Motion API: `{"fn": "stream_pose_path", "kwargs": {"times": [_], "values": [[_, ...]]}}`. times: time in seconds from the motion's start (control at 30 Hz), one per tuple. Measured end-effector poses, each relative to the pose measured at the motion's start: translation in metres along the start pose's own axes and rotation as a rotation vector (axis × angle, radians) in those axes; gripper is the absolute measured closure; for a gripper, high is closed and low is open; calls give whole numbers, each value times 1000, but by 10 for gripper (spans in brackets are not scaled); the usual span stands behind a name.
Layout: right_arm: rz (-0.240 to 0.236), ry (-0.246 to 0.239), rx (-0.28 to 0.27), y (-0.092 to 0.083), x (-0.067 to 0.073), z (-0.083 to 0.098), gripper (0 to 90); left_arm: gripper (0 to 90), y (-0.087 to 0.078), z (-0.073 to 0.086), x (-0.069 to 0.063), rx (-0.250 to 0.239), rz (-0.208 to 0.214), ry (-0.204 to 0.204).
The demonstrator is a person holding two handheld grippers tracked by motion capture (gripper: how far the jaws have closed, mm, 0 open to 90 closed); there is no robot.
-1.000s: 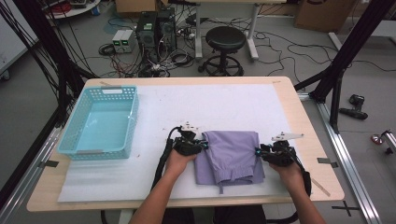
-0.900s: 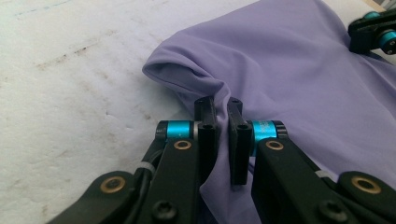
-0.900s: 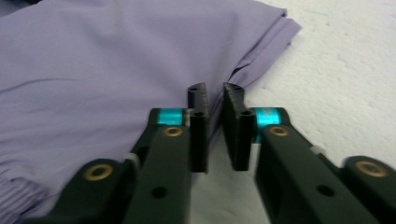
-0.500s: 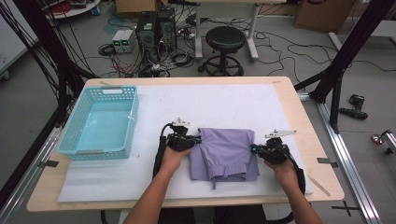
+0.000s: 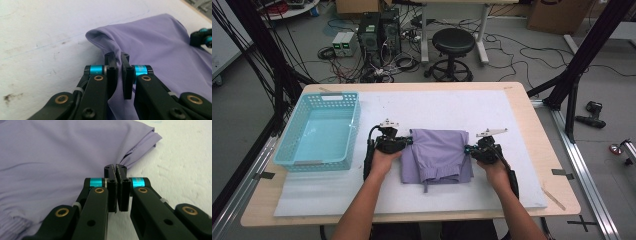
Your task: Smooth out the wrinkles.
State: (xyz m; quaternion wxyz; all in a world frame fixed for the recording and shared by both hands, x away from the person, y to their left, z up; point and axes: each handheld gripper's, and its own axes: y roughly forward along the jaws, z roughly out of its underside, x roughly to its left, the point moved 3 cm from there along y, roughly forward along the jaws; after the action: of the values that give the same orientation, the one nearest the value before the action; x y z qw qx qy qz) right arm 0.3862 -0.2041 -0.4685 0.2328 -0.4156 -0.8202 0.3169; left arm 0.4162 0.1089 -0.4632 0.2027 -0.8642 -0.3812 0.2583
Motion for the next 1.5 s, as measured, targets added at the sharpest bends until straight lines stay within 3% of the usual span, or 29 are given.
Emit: {"fn": "stream_pose_path", "kwargs": {"times": [0.27, 0.47, 0.5, 0.53, 0.57, 0.63, 0.77, 0.83, 0.9, 1.03, 1.13, 1.27, 1.33, 1.43, 1.5], "values": [[11, 11, -21, 9, 1, -9, 886, 859, -2, -12, 8, -41, 20, 74], [29, -1, -35, 15, -3, -14, 885, 850, 4, -8, 11, -24, 6, 42], [28, -2, -37, 15, -3, -14, 873, 801, 3, -8, 11, -28, -13, 29], [30, 2, -38, 15, -3, -14, 814, 670, 2, -8, 11, -37, -28, 6], [35, 7, -48, 13, -4, -14, 698, 579, 0, -8, 12, -45, -34, -7], [26, 33, -77, 6, -7, -14, 642, 482, -7, -10, 12, -66, -39, -31], [8, 52, -138, -14, -16, -11, 675, 368, -24, -15, 10, -140, -46, -34], [-6, 52, -142, -21, -19, -9, 736, 292, -34, -16, 9, -202, -53, -32], [-33, 49, -133, -25, -20, -4, 790, 263, -40, -12, 8, -223, -50, -7], [-84, 12, -106, -23, -13, 5, 802, 261, -47, 4, 7, -239, -42, 40], [-104, -4, -89, -16, -5, 7, 772, 268, -50, 12, 7, -250, -35, 30], [-90, -2, -48, -4, -1, 6, 712, 276, -53, 13, 6, -242, -41, 24], [-86, -2, -31, 0, -2, 6, 753, 284, -54, 12, 6, -246, -41, 19], [-88, -8, -12, 4, -1, 4, 898, 285, -53, 13, 5, -232, -40, 17], [-90, -35, -46, 1, 2, 1, 900, 289, -53, 13, 5, -233, -39, 13]]}}
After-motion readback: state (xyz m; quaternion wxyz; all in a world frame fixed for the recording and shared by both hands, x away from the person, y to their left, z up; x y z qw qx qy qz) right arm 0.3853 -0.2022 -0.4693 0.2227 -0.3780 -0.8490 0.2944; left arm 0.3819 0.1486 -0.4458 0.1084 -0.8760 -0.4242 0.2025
